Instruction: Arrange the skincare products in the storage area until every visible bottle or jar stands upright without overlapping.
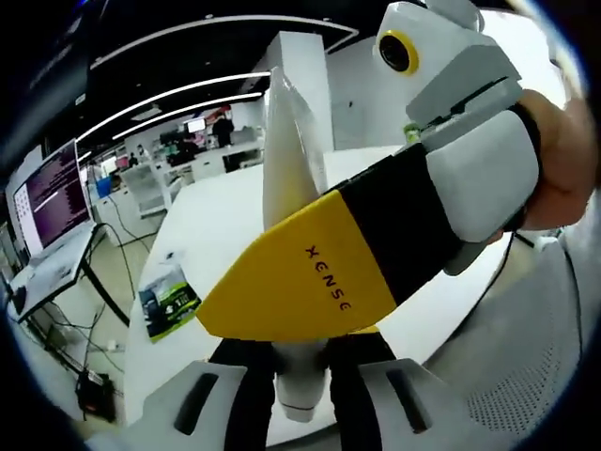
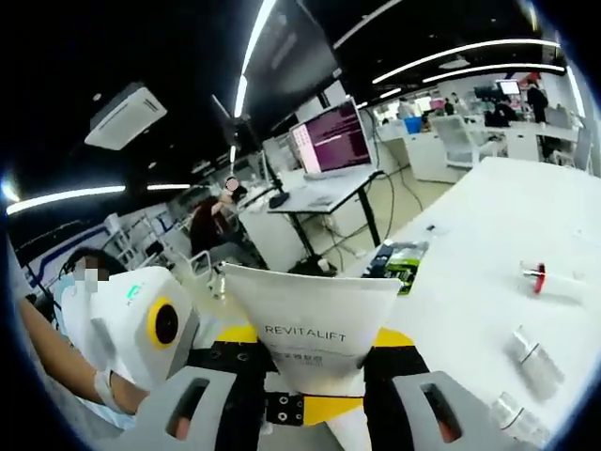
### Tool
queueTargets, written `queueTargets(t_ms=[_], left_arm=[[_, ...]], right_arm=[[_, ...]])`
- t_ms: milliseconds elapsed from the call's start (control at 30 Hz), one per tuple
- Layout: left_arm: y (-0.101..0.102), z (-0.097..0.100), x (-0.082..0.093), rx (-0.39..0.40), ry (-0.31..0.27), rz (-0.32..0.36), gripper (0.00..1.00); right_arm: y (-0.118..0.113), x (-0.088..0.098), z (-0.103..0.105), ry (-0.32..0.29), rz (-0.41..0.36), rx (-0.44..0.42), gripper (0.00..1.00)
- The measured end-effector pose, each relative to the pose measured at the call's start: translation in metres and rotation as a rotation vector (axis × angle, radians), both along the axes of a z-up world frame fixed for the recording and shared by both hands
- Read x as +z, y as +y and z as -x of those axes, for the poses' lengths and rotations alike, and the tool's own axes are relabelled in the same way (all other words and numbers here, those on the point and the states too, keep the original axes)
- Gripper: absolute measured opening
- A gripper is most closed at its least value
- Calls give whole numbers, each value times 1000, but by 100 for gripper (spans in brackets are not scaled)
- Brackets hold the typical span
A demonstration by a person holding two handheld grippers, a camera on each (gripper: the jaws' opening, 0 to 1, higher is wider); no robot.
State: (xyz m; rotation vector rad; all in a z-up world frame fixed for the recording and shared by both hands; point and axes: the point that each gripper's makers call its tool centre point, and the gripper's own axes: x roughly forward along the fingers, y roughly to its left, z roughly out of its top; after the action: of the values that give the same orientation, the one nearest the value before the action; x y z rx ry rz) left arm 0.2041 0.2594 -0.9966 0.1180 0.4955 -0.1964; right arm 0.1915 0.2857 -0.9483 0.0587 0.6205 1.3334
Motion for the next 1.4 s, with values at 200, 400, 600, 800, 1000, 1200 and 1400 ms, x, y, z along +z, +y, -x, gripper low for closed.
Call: queueTargets(t_ms=[200,400,600,800,1000,1200,1400], left_arm=[[3,0,-5,35,37,16,16],[5,1,-9,49,62,20,15],[3,0,-10,59,59,43,17],[-2,-4,-2,-2,-12,-23,21],[-3,-4,-5,-18,-3,-49,19],[-5,-3,-9,-39,14,-58,16],[-7,-3,-11,-60,26,-55,16]], right_arm=[[3,-8,-5,108,-2,-53,35],[3,-18,-2,111,37,-54,33],[1,-20,-3,52,70,-17,29],[-4,-15,-9,56,45,0,26],[-9,-11,-24,-16,37,-6,26],[-24,-6,-60,-50,25,-85,27],[-47,2,-109,-102,27,-190,27]])
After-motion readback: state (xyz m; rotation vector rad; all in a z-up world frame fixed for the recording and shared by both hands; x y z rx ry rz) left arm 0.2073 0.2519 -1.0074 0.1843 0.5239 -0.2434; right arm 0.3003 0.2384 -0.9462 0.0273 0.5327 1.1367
